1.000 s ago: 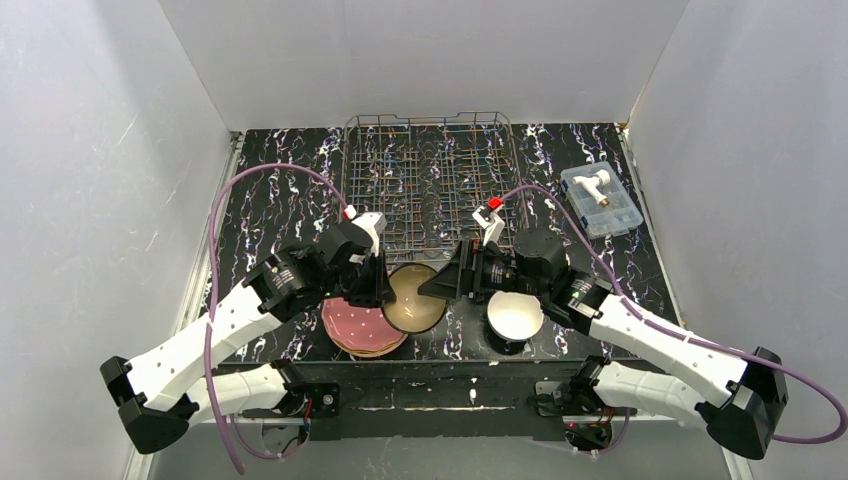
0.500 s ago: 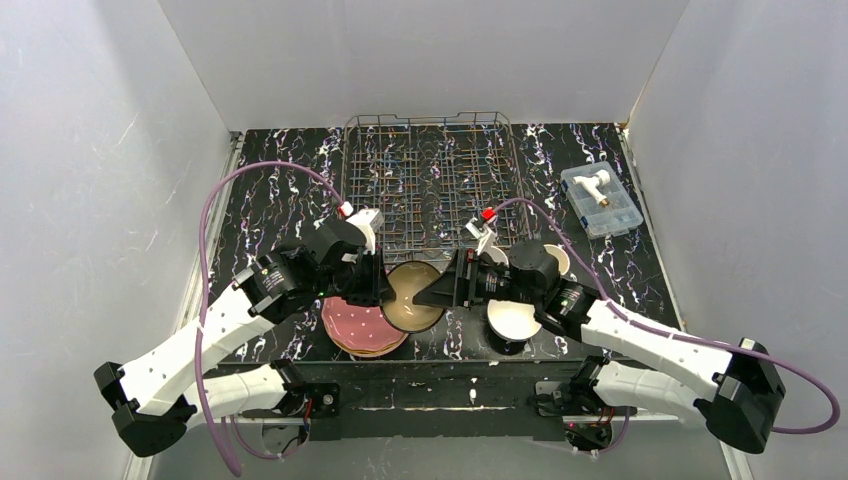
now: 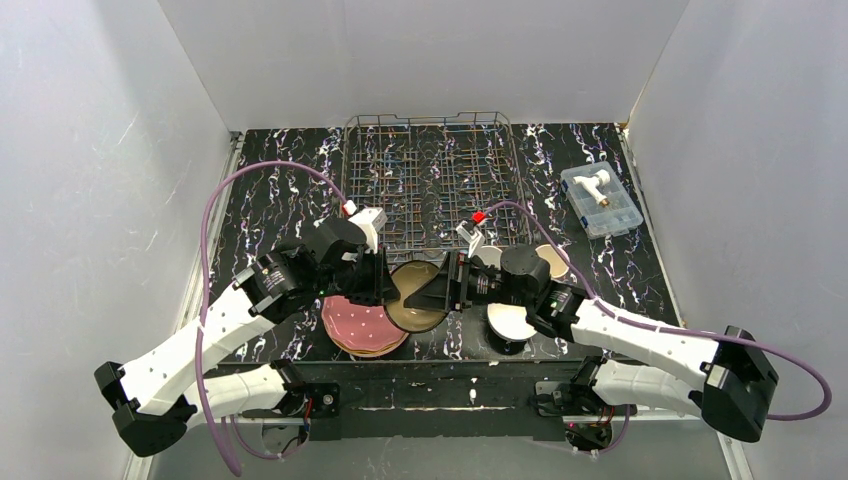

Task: Load the mixed dishes into the dish rack
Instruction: Pick up the bowl from the corner of the board.

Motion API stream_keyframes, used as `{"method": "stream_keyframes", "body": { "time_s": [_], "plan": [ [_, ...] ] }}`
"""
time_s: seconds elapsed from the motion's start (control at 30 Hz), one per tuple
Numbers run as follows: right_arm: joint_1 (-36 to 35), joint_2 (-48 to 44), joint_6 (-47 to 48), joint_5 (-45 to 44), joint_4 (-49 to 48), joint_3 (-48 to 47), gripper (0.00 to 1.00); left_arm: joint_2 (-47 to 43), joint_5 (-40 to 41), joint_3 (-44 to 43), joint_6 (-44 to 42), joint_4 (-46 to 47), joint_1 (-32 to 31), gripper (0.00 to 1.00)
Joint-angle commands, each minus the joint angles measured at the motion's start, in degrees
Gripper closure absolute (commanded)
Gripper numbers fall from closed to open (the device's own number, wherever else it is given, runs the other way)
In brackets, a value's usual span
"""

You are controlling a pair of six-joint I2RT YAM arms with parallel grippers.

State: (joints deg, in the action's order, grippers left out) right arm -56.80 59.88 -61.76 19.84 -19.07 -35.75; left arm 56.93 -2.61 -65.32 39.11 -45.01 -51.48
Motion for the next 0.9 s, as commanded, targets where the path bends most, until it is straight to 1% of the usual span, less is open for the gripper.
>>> {"method": "stream_keyframes", "body": {
  "time_s": [0.0, 0.37, 0.57, 0.67, 0.87],
  "plan": [
    [-0.66, 0.90, -0.37, -0.32, -3.86, -0.86, 0.04, -0.85, -2.40, -1.52, 0.33, 4.85, 0.23, 1.00],
    [-1.34, 2.34, -0.53, -0.16, -4.37, -1.45, 0.13, -0.33, -2.92, -1.44, 0.13, 5.94, 0.16, 1.00],
    [-1.48, 2.36, -0.65, -0.21, -4.53, -1.42, 0.21, -0.40, -2.84, -1.08, 0.07, 6.17, 0.16, 1.00],
    [-1.56, 2.18, -0.71, -0.24, -4.74, -1.32, 0.31, -0.50, -2.75, -0.85, 0.06, 6.25, 0.18, 1.00],
    [-1.63, 1.74, -0.73, -0.31, -4.91, -1.51, 0.61, -0.53, -2.75, -0.04, 0.24, 6.60, 0.23, 1.00]
  ]
}}
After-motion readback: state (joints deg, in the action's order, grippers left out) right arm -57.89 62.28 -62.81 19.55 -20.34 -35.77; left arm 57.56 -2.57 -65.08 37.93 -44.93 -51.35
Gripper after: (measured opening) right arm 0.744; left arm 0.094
